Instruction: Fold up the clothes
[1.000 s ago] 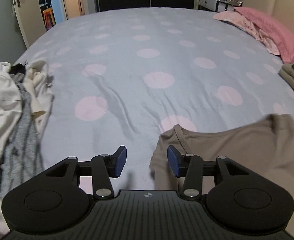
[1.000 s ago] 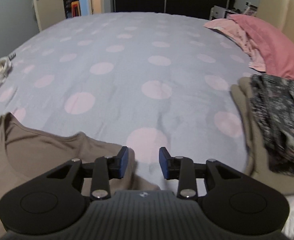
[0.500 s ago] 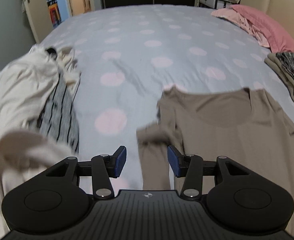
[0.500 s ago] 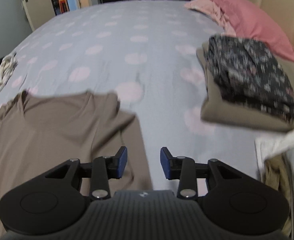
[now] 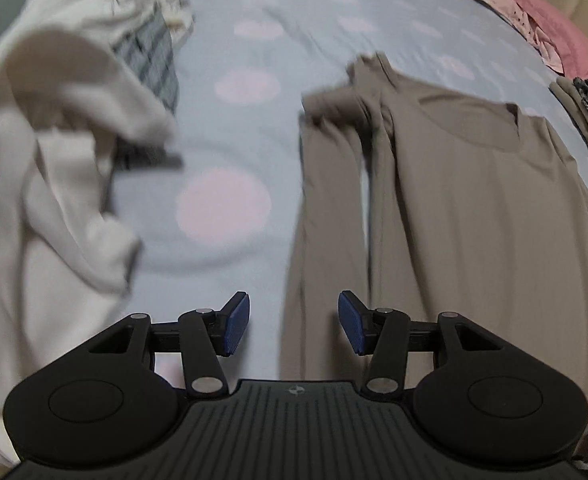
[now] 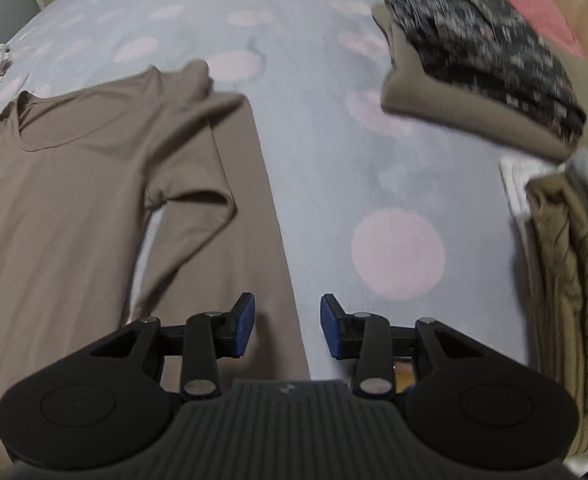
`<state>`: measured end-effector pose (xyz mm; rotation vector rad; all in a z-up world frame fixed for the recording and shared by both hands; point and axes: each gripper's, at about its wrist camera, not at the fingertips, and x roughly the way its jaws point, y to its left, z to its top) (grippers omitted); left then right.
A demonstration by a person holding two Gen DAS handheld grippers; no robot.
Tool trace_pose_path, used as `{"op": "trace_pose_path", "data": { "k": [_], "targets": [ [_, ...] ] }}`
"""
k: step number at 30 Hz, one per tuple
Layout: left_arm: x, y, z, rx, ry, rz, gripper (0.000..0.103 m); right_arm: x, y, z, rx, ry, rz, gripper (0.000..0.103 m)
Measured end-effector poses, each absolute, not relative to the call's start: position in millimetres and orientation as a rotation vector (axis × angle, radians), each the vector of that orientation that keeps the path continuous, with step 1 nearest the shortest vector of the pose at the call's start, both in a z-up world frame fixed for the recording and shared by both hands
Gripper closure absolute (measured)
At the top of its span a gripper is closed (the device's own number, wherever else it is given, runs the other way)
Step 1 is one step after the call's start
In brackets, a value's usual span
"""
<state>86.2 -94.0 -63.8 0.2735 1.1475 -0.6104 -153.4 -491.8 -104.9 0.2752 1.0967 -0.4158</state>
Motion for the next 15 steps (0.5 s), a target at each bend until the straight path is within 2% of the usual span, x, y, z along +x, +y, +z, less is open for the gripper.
{"op": "trace_pose_path", "data": {
  "k": [3, 5, 6, 7, 8, 9, 12, 15],
  "targets": [
    [78.4, -94.5, -77.4, 0.255, 1.21, -0.632, 0.056, -153.5, -493.2, -115.2, 0.328, 1.132, -0.399, 0.063],
    [74.4, -97.0, -85.7, 0.282, 1.225, -0.621, 0.06, -152.7, -490.8, -123.2, 0.35, 1.162, -0.388, 0.063],
    [72.7, -98.4, -88.6, 0.299, 1.226, -0.612, 0.064, -151.6, -488.2, -124.2, 0.336, 1.163, -0.39, 0.067],
    [72.2, -98.9, -87.8, 0.306, 1.219, -0.606, 0.074, -149.8, -484.8, -123.9, 0.314, 1.165, -0.387, 0.073],
    [71.8, -99.3, -86.8, 0.312, 1.213, -0.602, 0.082, -148.3, -481.7, -122.6, 0.299, 1.165, -0.379, 0.094],
    [73.0, -98.3, -84.1, 0.304, 1.212, -0.602, 0.098, -147.7, -479.3, -120.9, 0.297, 1.164, -0.375, 0.101],
    [76.4, -94.7, -73.7, 0.285, 1.194, -0.57, 0.1, -145.7, -475.2, -112.4, 0.271, 1.15, -0.384, 0.101],
    [85.4, -85.2, -47.6, 0.276, 1.096, -0.511, 0.101, -146.4, -485.3, -95.4, 0.271, 1.09, -0.443, 0.102]
  ]
}}
